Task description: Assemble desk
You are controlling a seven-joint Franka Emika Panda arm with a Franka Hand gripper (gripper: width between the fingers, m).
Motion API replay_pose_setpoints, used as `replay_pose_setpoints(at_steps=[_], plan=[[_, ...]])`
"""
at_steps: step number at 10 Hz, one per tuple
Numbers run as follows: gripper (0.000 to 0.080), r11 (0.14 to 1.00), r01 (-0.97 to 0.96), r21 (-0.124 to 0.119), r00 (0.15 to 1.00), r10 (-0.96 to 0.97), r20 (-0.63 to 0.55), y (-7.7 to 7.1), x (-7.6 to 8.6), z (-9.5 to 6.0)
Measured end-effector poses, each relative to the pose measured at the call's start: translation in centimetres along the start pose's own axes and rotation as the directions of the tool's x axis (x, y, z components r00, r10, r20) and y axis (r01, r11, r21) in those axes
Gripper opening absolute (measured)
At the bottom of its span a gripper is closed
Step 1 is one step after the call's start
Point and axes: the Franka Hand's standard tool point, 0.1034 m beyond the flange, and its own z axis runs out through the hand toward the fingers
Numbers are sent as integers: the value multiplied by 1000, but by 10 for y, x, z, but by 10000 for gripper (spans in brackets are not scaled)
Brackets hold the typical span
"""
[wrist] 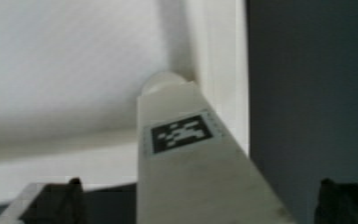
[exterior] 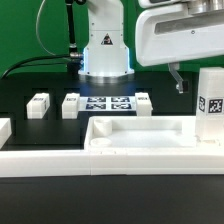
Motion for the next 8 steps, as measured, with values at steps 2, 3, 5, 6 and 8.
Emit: replay_pose_setpoints(at_steps=[2, 3, 5, 6, 8], plan=[[529, 998, -58, 5, 998, 58, 1, -1, 0, 0], [391, 998, -57, 4, 998, 57, 1, 0, 0, 0], [294, 977, -212, 1, 977, 212, 1, 3, 0, 0], [294, 962, -275, 1, 962, 275, 1, 3, 0, 0], [294, 872, -490, 2, 872, 490, -3, 4, 0, 1]])
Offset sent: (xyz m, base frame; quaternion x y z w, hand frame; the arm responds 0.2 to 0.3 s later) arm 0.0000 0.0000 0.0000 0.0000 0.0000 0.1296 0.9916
